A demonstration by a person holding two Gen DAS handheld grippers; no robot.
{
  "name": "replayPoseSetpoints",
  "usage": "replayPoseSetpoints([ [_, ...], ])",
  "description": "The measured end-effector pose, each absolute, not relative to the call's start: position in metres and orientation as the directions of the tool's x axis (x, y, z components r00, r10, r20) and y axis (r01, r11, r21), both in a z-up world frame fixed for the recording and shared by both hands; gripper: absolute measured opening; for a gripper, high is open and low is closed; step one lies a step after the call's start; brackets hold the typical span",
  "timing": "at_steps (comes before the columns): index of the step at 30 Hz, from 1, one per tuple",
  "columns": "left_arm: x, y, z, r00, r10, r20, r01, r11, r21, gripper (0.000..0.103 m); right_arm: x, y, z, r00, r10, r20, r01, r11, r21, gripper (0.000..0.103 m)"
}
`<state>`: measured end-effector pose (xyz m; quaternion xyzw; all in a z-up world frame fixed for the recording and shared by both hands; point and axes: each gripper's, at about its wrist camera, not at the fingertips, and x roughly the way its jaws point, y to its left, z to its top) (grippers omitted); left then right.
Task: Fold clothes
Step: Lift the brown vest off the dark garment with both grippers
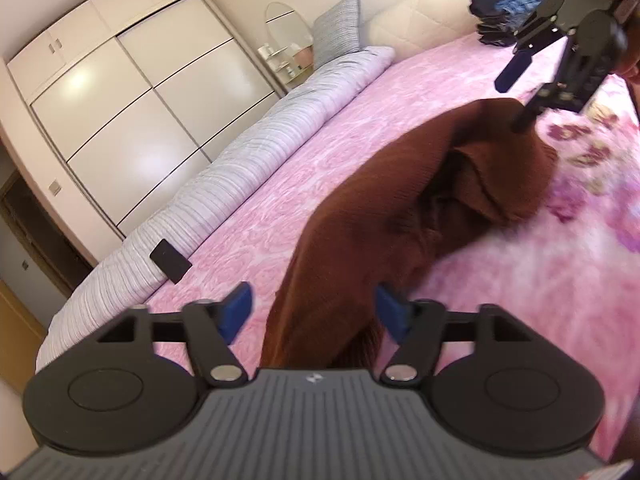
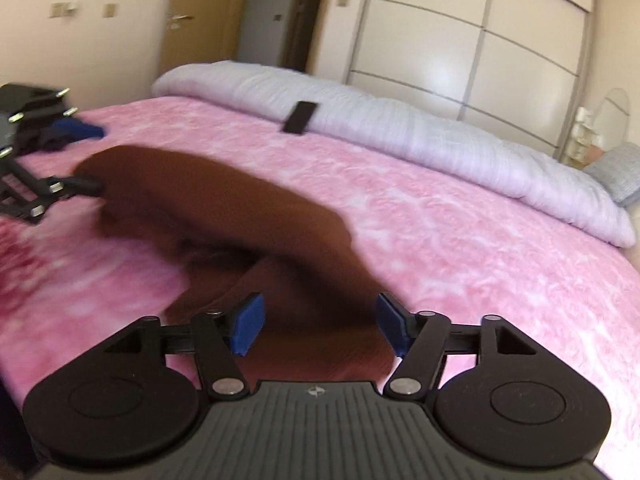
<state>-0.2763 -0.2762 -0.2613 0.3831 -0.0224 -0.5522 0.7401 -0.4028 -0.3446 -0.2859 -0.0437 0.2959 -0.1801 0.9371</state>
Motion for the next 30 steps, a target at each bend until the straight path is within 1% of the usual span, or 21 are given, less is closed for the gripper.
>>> replayPoseSetpoints([
  [1,-0.277,-0.276,-0.266,0.402,-0.824,-0.399,0.785,0.085,0.614,0.074,-0.408,-0.335,-0.287,0.759,-0.341,-0.554,0.281,0.94,-0.193,0.076],
  [2,-0.277,-0.276,-0.271,0.417,-0.813,-0.406,0.77,0.079,0.633,0.073,-0.409,-0.327,-0.291,0.75,-0.335,-0.571,0.259,0.942,-0.212,0.078],
  [4,-0.273,-0.283,-0.278,0.442,-0.791,-0.422,0.747,0.065,0.662,0.068,-0.409,-0.314,-0.3,0.728,-0.331,-0.6,0.223,0.943,-0.249,0.078],
  [6,-0.269,-0.289,-0.279,0.458,-0.787,-0.414,0.73,0.067,0.68,0.055,-0.406,-0.307,-0.308,0.712,-0.347,-0.611,0.203,0.934,-0.295,0.078],
  [7,-0.268,-0.292,-0.278,0.466,-0.786,-0.406,0.718,0.068,0.692,0.051,-0.404,-0.305,-0.311,0.708,-0.359,-0.608,0.198,0.928,-0.317,0.078],
  [8,-0.267,-0.295,-0.277,0.466,-0.786,-0.406,0.714,0.064,0.697,0.042,-0.401,-0.304,-0.314,0.704,-0.37,-0.606,0.191,0.921,-0.34,0.078],
  [9,-0.265,-0.298,-0.275,0.458,-0.789,-0.409,0.72,0.059,0.692,0.03,-0.397,-0.303,-0.317,0.7,-0.38,-0.604,0.183,0.914,-0.363,0.078],
  [10,-0.264,-0.303,-0.273,0.453,-0.788,-0.417,0.726,0.055,0.685,0.024,-0.393,-0.304,-0.32,0.698,-0.387,-0.603,0.17,0.907,-0.385,0.078],
  [11,-0.262,-0.306,-0.272,0.451,-0.787,-0.42,0.73,0.054,0.682,0.014,-0.389,-0.304,-0.325,0.695,-0.39,-0.605,0.152,0.901,-0.406,0.077],
  [13,-0.258,-0.313,-0.269,0.447,-0.787,-0.425,0.74,0.059,0.67,0.012,-0.381,-0.305,-0.335,0.686,-0.394,-0.612,0.111,0.887,-0.447,0.074],
  [14,-0.255,-0.315,-0.265,0.442,-0.79,-0.425,0.754,0.07,0.653,0.011,-0.378,-0.307,-0.339,0.687,-0.394,-0.611,0.091,0.88,-0.466,0.063],
  [15,-0.252,-0.317,-0.261,0.437,-0.792,-0.427,0.768,0.081,0.636,0.01,-0.375,-0.309,-0.341,0.692,-0.396,-0.603,0.079,0.873,-0.482,0.057],
  [16,-0.25,-0.318,-0.256,0.436,-0.793,-0.425,0.775,0.091,0.625,0.01,-0.374,-0.312,-0.342,0.694,-0.401,-0.597,0.081,0.868,-0.489,0.041],
  [17,-0.248,-0.318,-0.251,0.438,-0.794,-0.422,0.777,0.099,0.622,0.01,-0.373,-0.315,-0.34,0.696,-0.407,-0.591,0.091,0.867,-0.49,0.021],
  [18,-0.247,-0.319,-0.244,0.44,-0.796,-0.417,0.775,0.102,0.624,0.01,-0.373,-0.318,-0.336,0.702,-0.414,-0.579,0.109,0.866,-0.488,0.011],
  [20,-0.25,-0.316,-0.227,0.441,-0.806,-0.395,0.77,0.113,0.628,0.009,-0.381,-0.32,-0.321,0.724,-0.428,-0.541,0.146,0.862,-0.486,0.009],
  [23,-0.26,-0.305,-0.2,0.437,-0.823,-0.362,0.765,0.128,0.631,0.009,-0.4,-0.321,-0.286,0.757,-0.464,-0.46,0.215,0.842,-0.494,0.009],
  [26,-0.276,-0.285,-0.164,0.448,-0.84,-0.305,0.75,0.166,0.641,0.009,-0.426,-0.319,-0.245,0.782,-0.511,-0.357,0.304,0.813,-0.496,0.008],
  [30,-0.291,-0.252,-0.116,0.466,-0.851,-0.241,0.751,0.236,0.617,0.009,-0.468,-0.311,-0.191,0.799,-0.568,-0.198,0.432,0.771,-0.467,0.008],
])
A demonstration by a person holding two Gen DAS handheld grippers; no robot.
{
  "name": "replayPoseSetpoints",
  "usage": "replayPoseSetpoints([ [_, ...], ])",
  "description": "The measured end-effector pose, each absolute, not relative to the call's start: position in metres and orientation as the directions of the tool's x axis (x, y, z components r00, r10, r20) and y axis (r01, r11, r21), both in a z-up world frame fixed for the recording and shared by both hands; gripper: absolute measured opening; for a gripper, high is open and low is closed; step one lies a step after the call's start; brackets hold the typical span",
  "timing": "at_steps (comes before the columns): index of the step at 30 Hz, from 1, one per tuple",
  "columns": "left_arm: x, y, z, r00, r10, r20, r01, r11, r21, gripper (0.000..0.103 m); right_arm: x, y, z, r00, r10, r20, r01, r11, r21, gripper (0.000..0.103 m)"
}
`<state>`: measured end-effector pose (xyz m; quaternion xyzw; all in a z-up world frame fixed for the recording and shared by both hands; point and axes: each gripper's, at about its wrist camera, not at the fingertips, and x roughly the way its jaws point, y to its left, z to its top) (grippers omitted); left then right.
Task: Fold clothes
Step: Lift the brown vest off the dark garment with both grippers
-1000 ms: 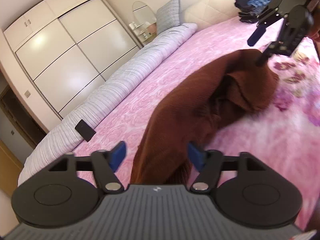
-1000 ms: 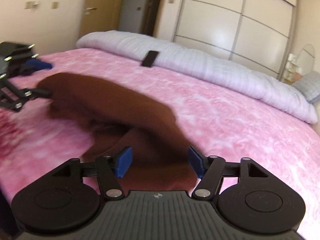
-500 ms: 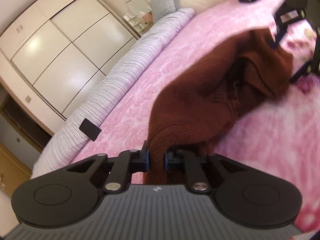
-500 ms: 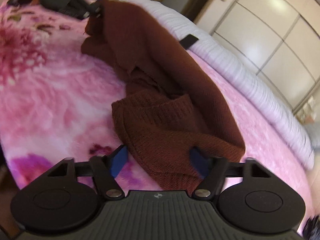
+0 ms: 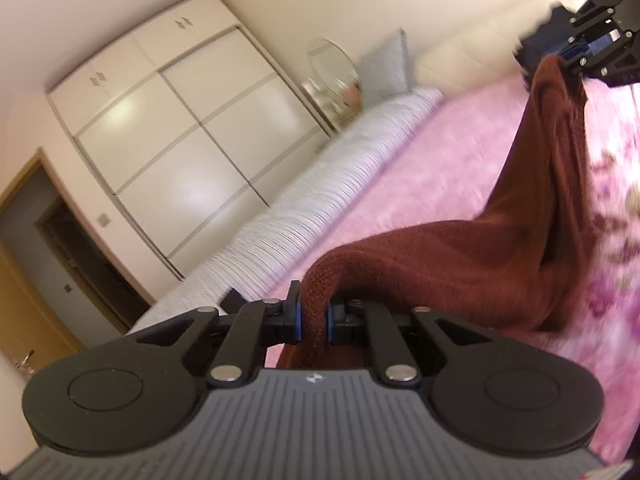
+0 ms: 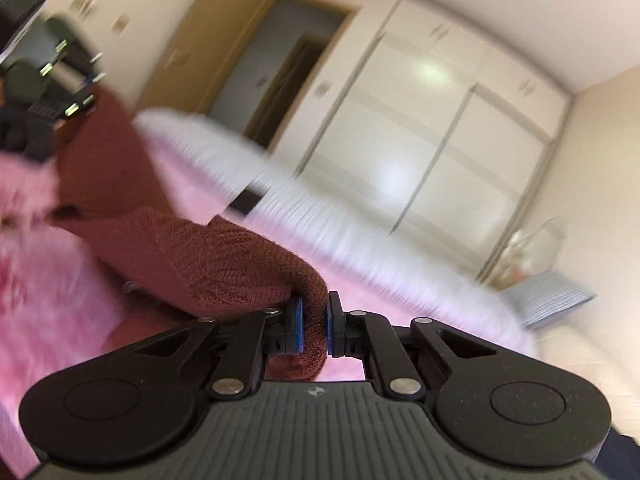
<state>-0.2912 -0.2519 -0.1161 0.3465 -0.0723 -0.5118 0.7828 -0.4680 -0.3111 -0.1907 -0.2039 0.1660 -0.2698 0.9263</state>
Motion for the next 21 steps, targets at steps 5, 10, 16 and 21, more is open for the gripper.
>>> replayPoseSetpoints([
  [5,-0.31,-0.194,-0.059,0.458,-0.863,-0.211,0.778,0.275,0.565,0.009,-0.514,-0.29,-0.137,0.801,-0.598,-0.009,0.539,0.728,-0.423,0.008],
  [10,-0.305,-0.159,-0.024,0.406,-0.862,-0.303,0.858,0.246,0.45,0.01,-0.542,-0.273,-0.094,0.799,-0.589,0.121,0.585,0.713,-0.387,0.008],
  [16,-0.259,-0.186,-0.05,0.313,-0.811,-0.494,0.938,0.184,0.293,0.009,-0.482,-0.324,-0.093,0.819,-0.574,0.001,0.532,0.758,-0.377,0.008],
  [21,-0.205,-0.237,-0.135,0.291,-0.722,-0.628,0.957,0.227,0.183,0.009,-0.37,-0.397,-0.143,0.827,-0.511,-0.233,0.416,0.836,-0.359,0.009],
])
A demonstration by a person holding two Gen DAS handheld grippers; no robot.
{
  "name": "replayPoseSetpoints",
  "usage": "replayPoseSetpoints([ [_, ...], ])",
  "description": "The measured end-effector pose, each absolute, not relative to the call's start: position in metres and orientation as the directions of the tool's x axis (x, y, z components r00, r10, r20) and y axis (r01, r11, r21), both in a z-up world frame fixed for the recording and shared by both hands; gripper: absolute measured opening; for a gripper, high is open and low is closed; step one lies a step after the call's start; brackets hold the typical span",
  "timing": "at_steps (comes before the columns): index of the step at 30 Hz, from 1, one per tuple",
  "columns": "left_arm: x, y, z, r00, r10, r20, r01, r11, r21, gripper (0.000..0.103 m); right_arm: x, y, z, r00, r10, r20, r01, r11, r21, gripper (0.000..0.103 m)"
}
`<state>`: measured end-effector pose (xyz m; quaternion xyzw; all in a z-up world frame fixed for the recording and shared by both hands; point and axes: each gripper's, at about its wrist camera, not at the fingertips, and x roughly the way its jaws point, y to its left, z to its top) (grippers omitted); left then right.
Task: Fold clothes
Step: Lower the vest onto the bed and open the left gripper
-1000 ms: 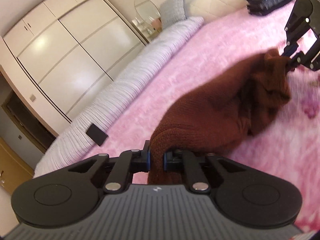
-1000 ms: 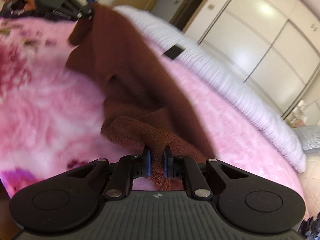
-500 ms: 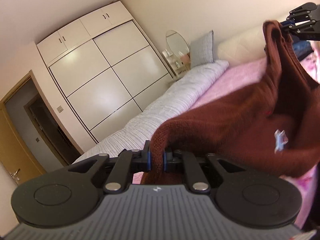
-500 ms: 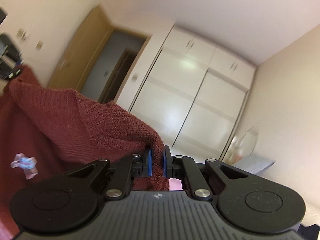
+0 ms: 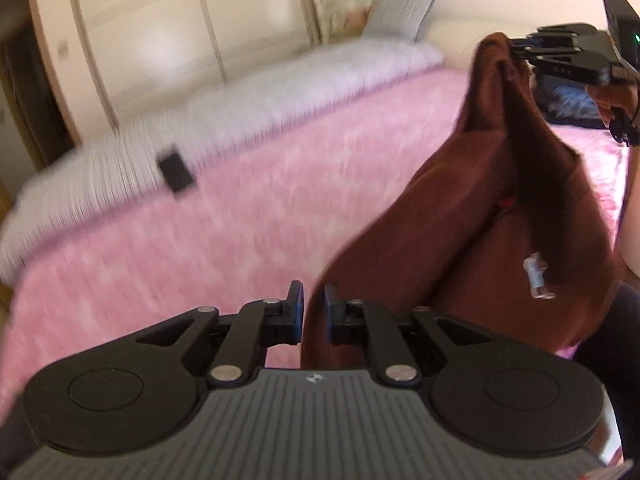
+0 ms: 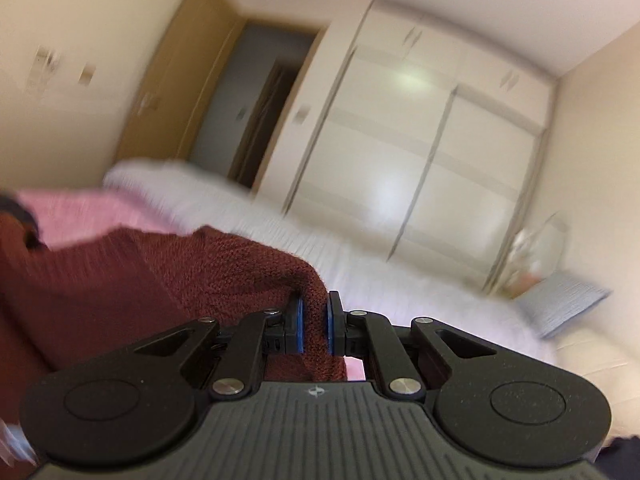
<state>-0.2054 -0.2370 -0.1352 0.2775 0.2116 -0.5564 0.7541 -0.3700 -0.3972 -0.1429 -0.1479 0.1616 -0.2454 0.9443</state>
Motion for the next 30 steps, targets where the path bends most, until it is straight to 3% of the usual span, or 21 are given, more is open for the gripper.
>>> replayPoseSetpoints([
  [4,-0.18,-0.269,-0.182,0.252,-0.685,-0.684,0.965,0.23,0.124,0.01,-0.282,-0.437,-0.199,0.801,-0.466,-0.375,0.312,0.86,-0.403,0.009],
  [6,-0.176,-0.282,-0.192,0.216,-0.685,-0.695,0.975,0.193,0.113,0.03,-0.246,-0.452,-0.228,0.785,-0.456,-0.419,0.291,0.869,-0.4,0.011],
  [8,-0.176,-0.304,-0.205,0.196,-0.681,-0.706,0.98,0.155,0.123,0.04,-0.225,-0.466,-0.245,0.76,-0.451,-0.467,0.299,0.882,-0.365,0.032],
  [10,-0.174,-0.321,-0.216,0.176,-0.687,-0.705,0.984,0.115,0.133,0.041,-0.225,-0.47,-0.259,0.749,-0.438,-0.497,0.323,0.897,-0.303,0.039],
  [15,-0.164,-0.374,-0.232,0.144,-0.685,-0.715,0.989,0.073,0.13,0.064,-0.298,-0.469,-0.276,0.735,-0.462,-0.497,0.464,0.877,-0.13,0.055],
  [16,-0.159,-0.386,-0.239,0.139,-0.676,-0.724,0.99,0.065,0.129,0.065,-0.312,-0.476,-0.27,0.726,-0.461,-0.51,0.498,0.864,-0.071,0.06],
  [21,-0.132,-0.425,-0.276,0.142,-0.604,-0.785,0.99,0.075,0.121,0.065,-0.396,-0.471,-0.304,0.72,-0.376,-0.584,0.611,0.743,0.274,0.064],
  [23,-0.124,-0.429,-0.288,0.135,-0.577,-0.805,0.991,0.081,0.108,0.065,-0.418,-0.456,-0.313,0.726,-0.344,-0.596,0.61,0.721,0.329,0.067],
  [25,-0.122,-0.427,-0.292,0.119,-0.573,-0.811,0.993,0.083,0.087,0.058,-0.425,-0.442,-0.326,0.727,-0.326,-0.605,0.608,0.716,0.345,0.067],
  [28,-0.126,-0.421,-0.291,0.102,-0.587,-0.803,0.994,0.082,0.066,0.037,-0.421,-0.434,-0.344,0.726,-0.314,-0.612,0.609,0.708,0.358,0.067],
  [30,-0.129,-0.417,-0.29,0.091,-0.596,-0.798,0.995,0.082,0.052,0.012,-0.413,-0.434,-0.351,0.725,-0.323,-0.609,0.621,0.689,0.374,0.067],
])
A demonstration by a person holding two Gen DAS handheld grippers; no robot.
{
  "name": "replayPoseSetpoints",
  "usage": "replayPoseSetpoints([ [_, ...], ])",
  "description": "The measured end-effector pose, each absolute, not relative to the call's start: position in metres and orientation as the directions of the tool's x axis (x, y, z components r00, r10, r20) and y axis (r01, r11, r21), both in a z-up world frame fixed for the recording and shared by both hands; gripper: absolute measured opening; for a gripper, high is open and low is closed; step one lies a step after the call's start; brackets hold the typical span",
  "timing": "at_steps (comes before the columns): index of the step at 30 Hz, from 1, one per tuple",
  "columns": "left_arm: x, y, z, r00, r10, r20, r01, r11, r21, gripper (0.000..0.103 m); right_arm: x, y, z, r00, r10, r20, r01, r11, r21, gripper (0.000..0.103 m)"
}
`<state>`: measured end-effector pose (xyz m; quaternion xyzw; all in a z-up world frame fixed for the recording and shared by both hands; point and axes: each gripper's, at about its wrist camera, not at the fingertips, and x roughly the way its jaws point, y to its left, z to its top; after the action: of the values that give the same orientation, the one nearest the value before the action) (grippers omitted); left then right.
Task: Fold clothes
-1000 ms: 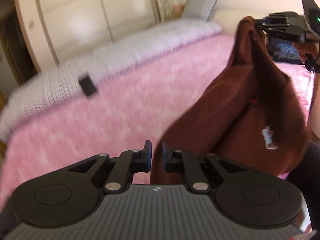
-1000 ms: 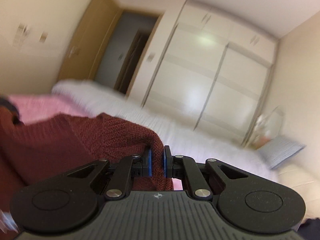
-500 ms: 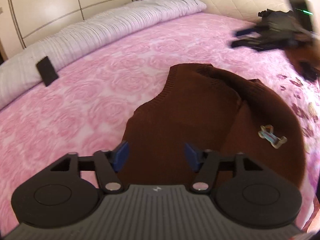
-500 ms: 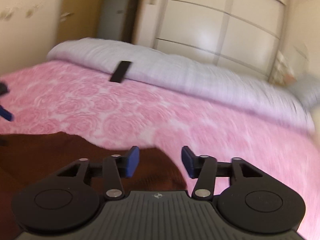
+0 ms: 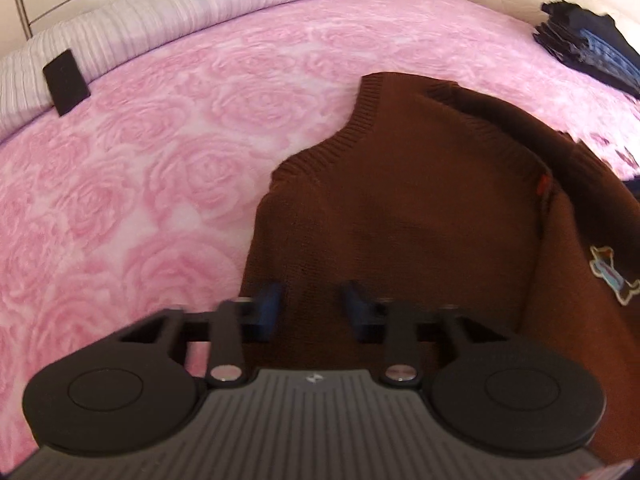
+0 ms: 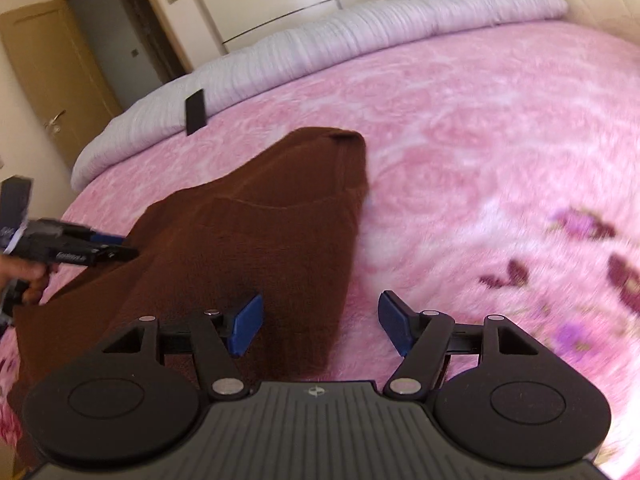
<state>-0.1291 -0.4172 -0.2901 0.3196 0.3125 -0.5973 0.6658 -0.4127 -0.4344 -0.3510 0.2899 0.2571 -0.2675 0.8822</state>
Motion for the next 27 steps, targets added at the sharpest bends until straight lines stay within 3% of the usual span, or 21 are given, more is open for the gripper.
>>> replayPoseSetpoints([
  [1,-0.133,-0.417,-0.289,0.097,-0.597,-0.797,0.995,0.075,0.065,0.008,-0.411,-0.435,-0.351,0.725,-0.332,-0.604,0.626,0.684,0.375,0.063],
  [3,-0.14,-0.415,-0.286,0.118,-0.605,-0.788,0.993,0.068,0.097,0.001,-0.408,-0.437,-0.352,0.735,-0.328,-0.594,0.622,0.674,0.397,0.022],
  [4,-0.142,-0.413,-0.284,0.133,-0.611,-0.781,0.991,0.074,0.111,0.001,-0.403,-0.44,-0.353,0.743,-0.308,-0.594,0.613,0.668,0.421,0.012],
  [5,-0.142,-0.41,-0.281,0.138,-0.622,-0.771,0.99,0.085,0.109,0.001,-0.4,-0.441,-0.351,0.742,-0.305,-0.597,0.614,0.666,0.424,0.009],
  [12,-0.137,-0.372,-0.218,0.208,-0.709,-0.674,0.977,0.181,0.11,0.001,-0.415,-0.437,-0.287,0.704,-0.417,-0.575,0.609,0.771,0.186,0.007],
  [20,-0.166,-0.271,-0.127,0.312,-0.773,-0.552,0.949,0.276,0.15,0.001,-0.436,-0.452,-0.183,0.706,-0.553,-0.442,0.59,0.805,-0.064,0.006],
  [23,-0.18,-0.23,-0.114,0.317,-0.772,-0.551,0.946,0.297,0.129,0.001,-0.441,-0.438,-0.157,0.728,-0.573,-0.376,0.568,0.812,-0.136,0.006],
  [27,-0.2,-0.213,-0.142,0.212,-0.696,-0.686,0.974,0.21,0.087,0.005,-0.438,-0.42,-0.161,0.723,-0.564,-0.399,0.517,0.825,-0.229,0.006],
])
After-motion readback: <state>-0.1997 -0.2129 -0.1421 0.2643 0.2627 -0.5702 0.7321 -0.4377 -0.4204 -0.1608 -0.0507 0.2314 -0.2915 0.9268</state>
